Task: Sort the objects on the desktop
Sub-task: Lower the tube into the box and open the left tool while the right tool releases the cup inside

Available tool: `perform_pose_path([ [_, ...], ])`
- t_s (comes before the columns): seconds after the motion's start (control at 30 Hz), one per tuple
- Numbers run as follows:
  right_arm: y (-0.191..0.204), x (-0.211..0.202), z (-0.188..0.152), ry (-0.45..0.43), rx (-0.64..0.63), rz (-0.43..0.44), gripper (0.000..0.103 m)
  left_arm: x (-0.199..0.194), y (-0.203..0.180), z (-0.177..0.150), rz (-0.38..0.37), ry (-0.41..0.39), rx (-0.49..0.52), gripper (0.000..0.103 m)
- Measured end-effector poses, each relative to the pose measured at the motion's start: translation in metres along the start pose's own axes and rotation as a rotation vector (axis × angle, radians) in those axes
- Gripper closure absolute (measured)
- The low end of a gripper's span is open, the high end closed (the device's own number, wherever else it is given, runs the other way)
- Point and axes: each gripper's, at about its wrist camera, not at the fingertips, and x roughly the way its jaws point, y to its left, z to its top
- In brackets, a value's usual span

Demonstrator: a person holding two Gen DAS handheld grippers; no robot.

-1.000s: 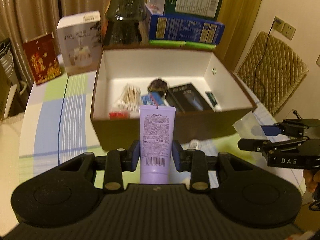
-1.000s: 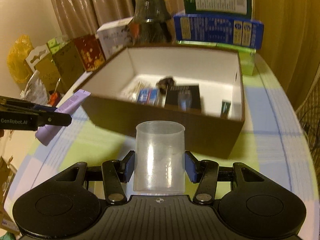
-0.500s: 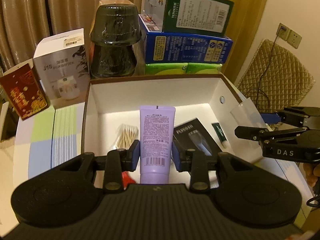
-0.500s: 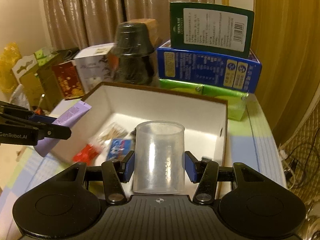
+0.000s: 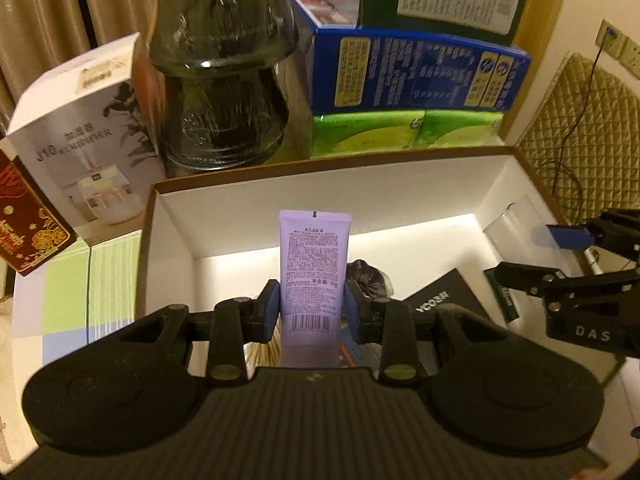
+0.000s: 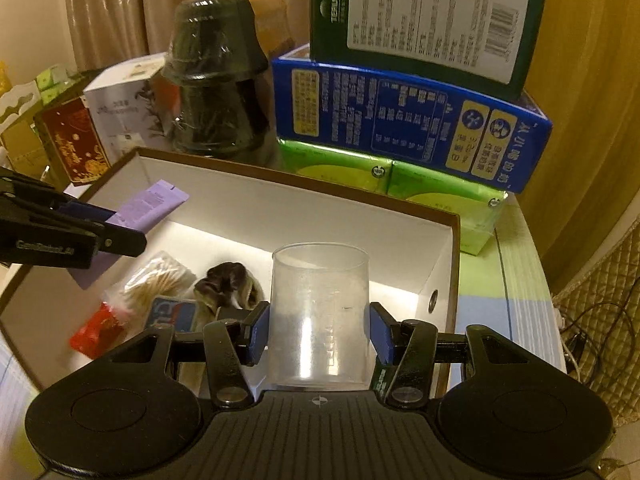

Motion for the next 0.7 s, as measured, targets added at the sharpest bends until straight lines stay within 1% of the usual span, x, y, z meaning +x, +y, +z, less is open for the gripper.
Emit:
perform_pose_path([
  [0.27,-0.006,0.017,0.005,0.024,0.001,0.001,0.054,0.025,0.0,0.006,0.0,0.021,0.01,0.074],
  [0.57,-0.009,0.027,0.01,0.025,-0.002,-0.004,0.054,0.037,0.003,0.013,-0.001,0.024,0.008,0.074],
  [0.6,-0.009,0.027,0.01,0.026,-0.001,-0.003,0.054,0.037,0.003,0.014,0.001,0.02,0.006,0.073],
  [0.63,-0.009,0.028,0.01,0.025,-0.002,-0.005,0.054,0.037,0.004,0.015,0.002,0.02,0.006,0.069],
  [0.7,-0.009,0.03,0.01,0.025,-0.002,-0.009,0.054,0.037,0.006,0.014,-0.002,0.021,0.0,0.067],
])
